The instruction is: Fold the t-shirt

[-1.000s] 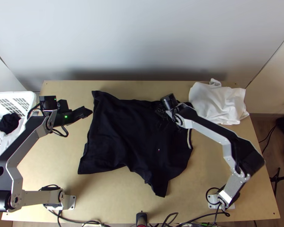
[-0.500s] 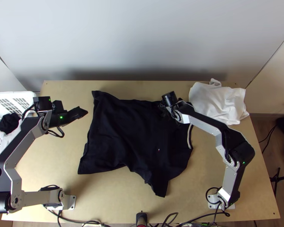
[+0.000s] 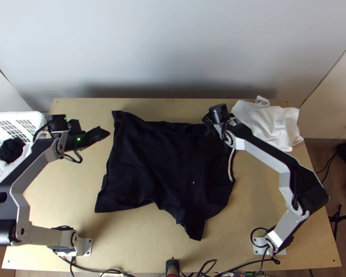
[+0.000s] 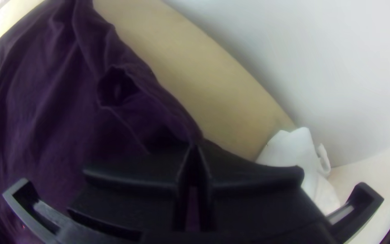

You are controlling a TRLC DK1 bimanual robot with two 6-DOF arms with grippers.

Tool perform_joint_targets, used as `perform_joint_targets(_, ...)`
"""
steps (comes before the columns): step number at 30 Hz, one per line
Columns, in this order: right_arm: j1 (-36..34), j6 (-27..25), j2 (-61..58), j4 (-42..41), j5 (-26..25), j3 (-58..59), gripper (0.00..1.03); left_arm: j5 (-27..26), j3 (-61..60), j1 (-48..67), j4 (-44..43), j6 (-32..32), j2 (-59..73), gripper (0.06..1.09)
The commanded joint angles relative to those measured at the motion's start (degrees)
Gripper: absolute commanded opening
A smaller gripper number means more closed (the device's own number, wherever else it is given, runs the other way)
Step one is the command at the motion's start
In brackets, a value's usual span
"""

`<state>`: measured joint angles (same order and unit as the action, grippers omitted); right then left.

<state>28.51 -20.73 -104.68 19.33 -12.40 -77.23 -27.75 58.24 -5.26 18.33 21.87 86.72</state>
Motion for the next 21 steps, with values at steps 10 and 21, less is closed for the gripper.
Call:
perform_joint_targets(10, -1.2, 4.3, 0.8, 0.4, 1.2, -0.1, 0.03, 1.6, 16.7, 2.0, -1.7, 12.6, 19.0, 1.04)
perform_joint_targets(21, -0.6, 5.1, 0.9, 0.4, 1.1, -0.6, 0.03, 7.4, 31.1, 1.8, -5.2, 10.0, 33.1, 1.03)
